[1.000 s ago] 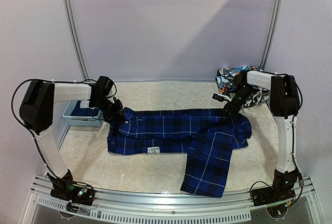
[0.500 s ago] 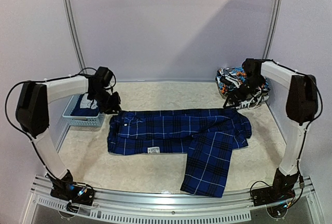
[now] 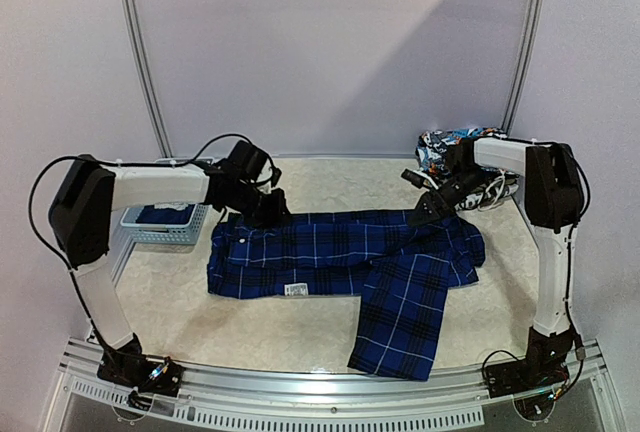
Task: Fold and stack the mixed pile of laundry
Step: Adjust the rectangle-folded shirt at the center of the board.
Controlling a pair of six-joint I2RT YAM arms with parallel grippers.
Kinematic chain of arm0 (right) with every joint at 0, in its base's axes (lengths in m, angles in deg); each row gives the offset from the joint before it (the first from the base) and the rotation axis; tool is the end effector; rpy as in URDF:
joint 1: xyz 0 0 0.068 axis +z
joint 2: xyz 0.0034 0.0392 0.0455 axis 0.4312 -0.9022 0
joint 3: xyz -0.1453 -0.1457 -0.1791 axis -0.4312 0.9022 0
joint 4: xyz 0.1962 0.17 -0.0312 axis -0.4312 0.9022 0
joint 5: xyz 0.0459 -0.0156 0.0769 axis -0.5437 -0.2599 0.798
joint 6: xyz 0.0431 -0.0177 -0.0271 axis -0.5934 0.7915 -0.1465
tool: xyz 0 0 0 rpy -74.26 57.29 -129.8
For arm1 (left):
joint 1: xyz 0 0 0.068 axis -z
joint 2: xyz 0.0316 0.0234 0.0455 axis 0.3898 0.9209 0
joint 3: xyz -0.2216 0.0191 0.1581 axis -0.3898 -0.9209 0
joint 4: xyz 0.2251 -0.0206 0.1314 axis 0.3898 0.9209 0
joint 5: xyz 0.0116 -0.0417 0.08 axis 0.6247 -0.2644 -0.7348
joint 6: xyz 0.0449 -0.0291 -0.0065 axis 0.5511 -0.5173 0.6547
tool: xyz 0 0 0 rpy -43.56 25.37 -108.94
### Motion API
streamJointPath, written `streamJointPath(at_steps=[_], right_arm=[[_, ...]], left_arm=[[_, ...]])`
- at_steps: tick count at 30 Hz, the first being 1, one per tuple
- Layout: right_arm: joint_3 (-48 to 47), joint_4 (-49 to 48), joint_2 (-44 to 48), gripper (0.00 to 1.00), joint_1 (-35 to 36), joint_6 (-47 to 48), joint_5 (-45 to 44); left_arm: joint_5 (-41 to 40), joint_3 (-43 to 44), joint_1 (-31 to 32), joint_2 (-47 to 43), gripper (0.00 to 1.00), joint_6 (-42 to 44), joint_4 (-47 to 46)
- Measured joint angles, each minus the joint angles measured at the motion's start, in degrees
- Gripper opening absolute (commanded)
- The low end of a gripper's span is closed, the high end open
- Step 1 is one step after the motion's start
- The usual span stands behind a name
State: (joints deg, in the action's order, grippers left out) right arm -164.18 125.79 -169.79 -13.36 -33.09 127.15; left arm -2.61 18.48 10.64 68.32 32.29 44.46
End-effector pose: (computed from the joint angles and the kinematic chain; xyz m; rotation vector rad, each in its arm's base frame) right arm 0.4026 0.1153 0.1725 -1.0484 2.5339 1.3090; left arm 0.3253 -0.2253 0.2034 0.0277 2.6147 -0.7594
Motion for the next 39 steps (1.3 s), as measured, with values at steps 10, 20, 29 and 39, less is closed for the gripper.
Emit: streamJointPath(at_steps=[10, 20, 29, 39], right_arm=[[0.0, 1.9, -2.6, 0.45, 1.5, -0.7, -0.3], [-5.4, 4.3, -4.4, 0.47, 1.5, -1.6, -0.1], [-10.3, 7.0, -10.7, 0.46, 1.5, -3.5, 1.1], [-4.7, 6.1, -12.1, 0.44, 1.1, -7.5, -0.2]], left_arm=[[5.6, -4.3, 0.9, 5.7, 0.13, -2.9, -7.8], [11.6, 7.7, 4.6, 13.6, 0.1, -3.8, -14.0], [17.9, 13.3, 9.1, 26.9, 0.04, -16.7, -35.5], [19.4, 11.8, 11.6, 31.8, 0.02, -21.2, -39.5]])
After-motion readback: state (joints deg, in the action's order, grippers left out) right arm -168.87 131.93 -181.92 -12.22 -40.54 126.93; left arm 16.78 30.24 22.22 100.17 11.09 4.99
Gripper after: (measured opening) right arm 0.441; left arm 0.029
